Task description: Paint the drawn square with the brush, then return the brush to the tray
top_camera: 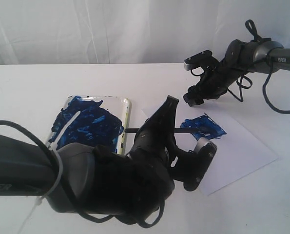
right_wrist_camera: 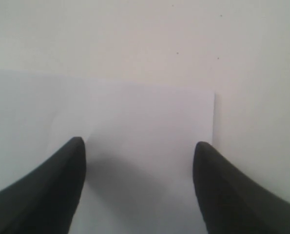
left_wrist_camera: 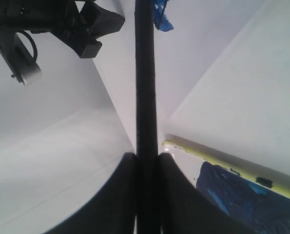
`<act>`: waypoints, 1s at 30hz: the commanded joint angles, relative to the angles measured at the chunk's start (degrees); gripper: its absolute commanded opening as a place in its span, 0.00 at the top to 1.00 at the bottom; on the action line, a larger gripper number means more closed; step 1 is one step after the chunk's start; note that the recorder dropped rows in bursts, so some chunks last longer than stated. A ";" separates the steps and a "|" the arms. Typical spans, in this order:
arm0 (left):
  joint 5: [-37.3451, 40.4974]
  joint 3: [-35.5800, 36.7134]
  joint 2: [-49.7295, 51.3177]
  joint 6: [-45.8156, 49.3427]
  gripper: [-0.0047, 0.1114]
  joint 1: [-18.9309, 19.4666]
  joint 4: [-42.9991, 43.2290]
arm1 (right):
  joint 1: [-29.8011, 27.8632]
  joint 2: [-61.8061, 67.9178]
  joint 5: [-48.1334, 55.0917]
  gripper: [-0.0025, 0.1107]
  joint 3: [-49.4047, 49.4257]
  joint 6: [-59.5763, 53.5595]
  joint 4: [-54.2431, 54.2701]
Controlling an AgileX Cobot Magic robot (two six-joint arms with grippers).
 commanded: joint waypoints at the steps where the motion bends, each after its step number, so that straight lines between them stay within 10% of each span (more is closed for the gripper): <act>1: 1.39 0.36 -0.65 -0.51 0.96 -0.33 -0.45 | -0.04 2.46 2.18 0.45 1.22 -0.91 -3.89; 30: -0.73 0.36 -3.89 4.65 0.96 -0.43 -10.75 | -0.04 2.46 2.17 0.45 1.22 -0.91 -3.89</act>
